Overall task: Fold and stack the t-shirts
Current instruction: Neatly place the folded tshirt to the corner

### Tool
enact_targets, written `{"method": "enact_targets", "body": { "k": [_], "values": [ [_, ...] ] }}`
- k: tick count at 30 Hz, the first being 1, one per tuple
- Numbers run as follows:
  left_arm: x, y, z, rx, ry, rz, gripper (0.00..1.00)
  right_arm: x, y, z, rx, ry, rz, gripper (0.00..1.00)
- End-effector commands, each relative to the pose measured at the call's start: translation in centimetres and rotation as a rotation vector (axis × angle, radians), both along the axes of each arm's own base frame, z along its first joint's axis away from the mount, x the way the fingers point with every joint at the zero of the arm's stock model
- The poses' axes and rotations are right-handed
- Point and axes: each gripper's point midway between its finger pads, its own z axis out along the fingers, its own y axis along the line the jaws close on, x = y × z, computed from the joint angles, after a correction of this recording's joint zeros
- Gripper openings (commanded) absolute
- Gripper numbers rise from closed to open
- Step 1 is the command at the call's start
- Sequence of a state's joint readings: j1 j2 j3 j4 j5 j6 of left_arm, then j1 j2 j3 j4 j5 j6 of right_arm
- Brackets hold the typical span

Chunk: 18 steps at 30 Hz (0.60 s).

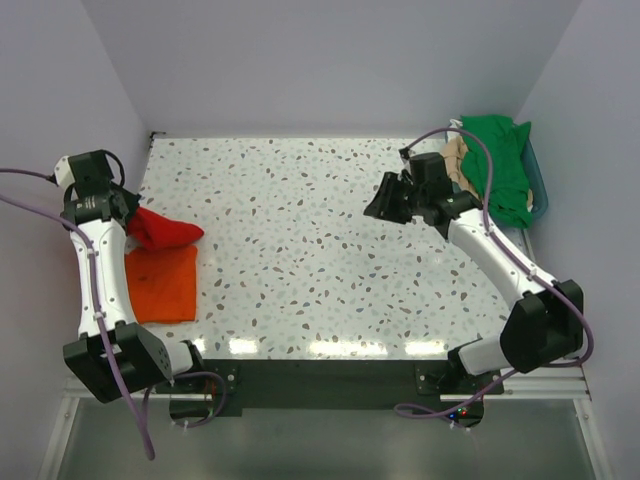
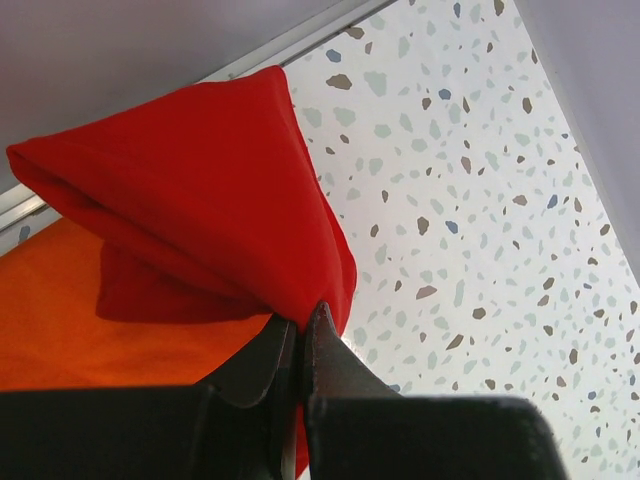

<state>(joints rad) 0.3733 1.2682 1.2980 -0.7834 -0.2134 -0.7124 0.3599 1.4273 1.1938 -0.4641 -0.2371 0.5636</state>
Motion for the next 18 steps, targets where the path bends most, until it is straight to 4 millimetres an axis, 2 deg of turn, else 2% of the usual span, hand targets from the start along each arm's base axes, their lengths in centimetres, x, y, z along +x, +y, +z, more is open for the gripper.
{"method": "enact_targets", "body": {
  "k": [1, 9, 18],
  "values": [
    [-0.4, 0.5, 3.9, 0.066, -0.091, -0.001, 0.0, -0.7, -0.5, 1.2, -0.012, -0.037, -0.002, 0.38],
    [-1.8, 0.3, 3.9, 0.075, -0.085, 0.006, 0.0, -1.8, -0.8, 0.9, -0.02, -0.026, 0.002, 0.38],
    [-5.1, 0.2, 1.2, 0.079, -0.024, 0.064, 0.0, -3.9, -1.0, 0.2, -0.024, -0.01, 0.026, 0.38]
  ]
}}
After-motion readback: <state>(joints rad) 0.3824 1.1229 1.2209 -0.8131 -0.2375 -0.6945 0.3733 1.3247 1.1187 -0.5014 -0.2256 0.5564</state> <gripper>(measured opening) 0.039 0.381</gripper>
